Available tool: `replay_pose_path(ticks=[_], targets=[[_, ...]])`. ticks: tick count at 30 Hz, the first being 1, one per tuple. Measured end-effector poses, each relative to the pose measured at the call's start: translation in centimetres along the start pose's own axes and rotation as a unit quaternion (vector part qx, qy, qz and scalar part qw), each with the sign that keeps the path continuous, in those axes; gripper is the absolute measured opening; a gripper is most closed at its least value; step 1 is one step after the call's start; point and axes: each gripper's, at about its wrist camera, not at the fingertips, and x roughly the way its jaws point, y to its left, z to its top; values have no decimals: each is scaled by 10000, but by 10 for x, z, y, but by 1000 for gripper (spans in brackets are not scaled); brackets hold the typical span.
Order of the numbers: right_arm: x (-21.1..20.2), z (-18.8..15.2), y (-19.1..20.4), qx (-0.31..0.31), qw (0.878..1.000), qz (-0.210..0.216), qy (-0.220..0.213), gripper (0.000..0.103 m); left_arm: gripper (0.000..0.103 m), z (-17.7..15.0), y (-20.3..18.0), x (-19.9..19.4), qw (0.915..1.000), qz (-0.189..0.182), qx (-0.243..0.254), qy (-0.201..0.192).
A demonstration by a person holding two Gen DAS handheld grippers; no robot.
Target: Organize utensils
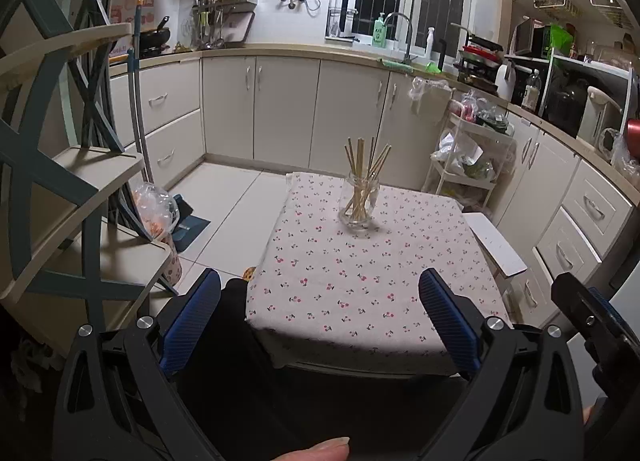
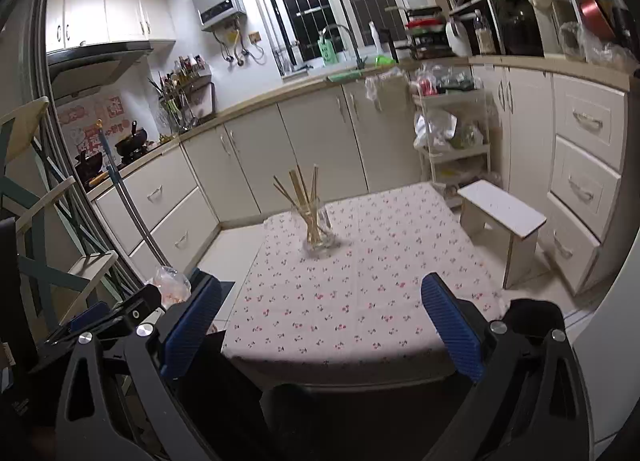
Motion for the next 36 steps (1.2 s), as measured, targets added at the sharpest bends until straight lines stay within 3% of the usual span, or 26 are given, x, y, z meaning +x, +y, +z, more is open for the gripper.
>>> replay_pose_path(ticks=[20, 28, 36], targets=[[-16, 5, 3, 10, 9998, 62, -165, 96, 95, 6, -4, -12, 10000, 3, 85, -43], [-23, 4, 3, 48, 9996, 25, -265, 96, 95, 5, -6, -23, 9993, 6, 166, -332], [-28, 3, 2, 50, 9996, 53, -289, 96, 95, 2, -7, -23, 9997, -70, 150, -166]])
